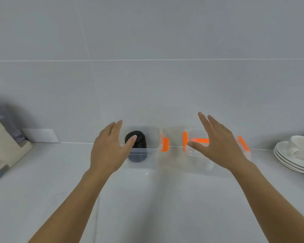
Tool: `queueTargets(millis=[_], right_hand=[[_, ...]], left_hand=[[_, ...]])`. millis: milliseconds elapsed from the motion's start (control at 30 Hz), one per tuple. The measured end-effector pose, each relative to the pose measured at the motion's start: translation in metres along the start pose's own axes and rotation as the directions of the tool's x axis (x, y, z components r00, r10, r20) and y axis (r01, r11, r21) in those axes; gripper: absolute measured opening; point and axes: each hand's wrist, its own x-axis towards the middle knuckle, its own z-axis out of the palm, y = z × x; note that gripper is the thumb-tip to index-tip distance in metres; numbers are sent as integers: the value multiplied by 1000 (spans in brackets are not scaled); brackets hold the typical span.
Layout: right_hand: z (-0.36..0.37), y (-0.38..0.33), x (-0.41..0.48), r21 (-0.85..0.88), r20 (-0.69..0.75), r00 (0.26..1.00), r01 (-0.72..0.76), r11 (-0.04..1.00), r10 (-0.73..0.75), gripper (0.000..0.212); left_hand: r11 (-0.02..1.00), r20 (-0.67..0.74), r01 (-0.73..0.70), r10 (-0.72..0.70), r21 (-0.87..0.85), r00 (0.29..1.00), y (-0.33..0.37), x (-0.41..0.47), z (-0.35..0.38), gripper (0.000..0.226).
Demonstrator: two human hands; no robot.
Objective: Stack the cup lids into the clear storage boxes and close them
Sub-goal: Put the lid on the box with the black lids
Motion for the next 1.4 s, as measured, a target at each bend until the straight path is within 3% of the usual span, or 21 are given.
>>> queueTargets(millis=[300,500,800,1100,1400], right_hand=[[49,-123,-22,93,77,992,90,992,-97,90],[85,-180,-28,121,122,980,146,982,-160,90],[154,-226,-41,133,308,933,151,979,-186,88],[215,-233,-75,132,503,861,0,991,-67,87],[246,-234,-106,17,592,800,-135,991,99,83]], left_hand=[[997,-51,73,-73,15,996,-106,-36,-56,69],[979,-62,204,-202,31,978,-164,-53,-84,69],[908,11,419,-419,5,908,-226,-99,-82,71],[790,90,613,-612,11,786,-260,-134,-54,78],[739,243,642,-674,206,697,-267,-163,-9,81]])
